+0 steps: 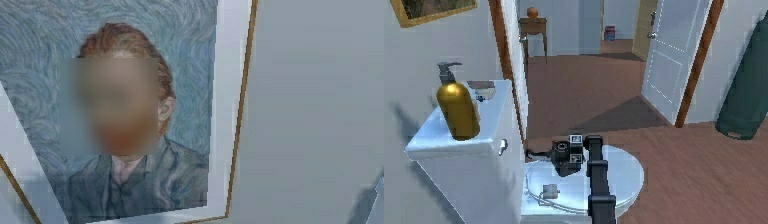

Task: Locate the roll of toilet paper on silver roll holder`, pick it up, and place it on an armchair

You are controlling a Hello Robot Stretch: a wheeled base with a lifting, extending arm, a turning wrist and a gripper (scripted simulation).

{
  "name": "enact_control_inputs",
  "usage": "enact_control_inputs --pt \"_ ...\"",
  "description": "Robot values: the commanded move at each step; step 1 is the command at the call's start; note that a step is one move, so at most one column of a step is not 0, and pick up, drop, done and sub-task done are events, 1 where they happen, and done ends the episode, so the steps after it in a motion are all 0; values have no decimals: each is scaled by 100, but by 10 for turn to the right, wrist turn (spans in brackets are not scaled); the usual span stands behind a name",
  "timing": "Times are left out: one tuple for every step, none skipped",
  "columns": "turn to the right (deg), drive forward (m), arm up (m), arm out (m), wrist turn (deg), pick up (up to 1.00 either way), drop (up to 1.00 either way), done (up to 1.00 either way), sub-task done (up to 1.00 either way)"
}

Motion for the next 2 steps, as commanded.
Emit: enact_control_inputs --pt "0 0 -30 0 0 0 0 0 0" --pt "0 0 0 0 0 100 0 0 0"
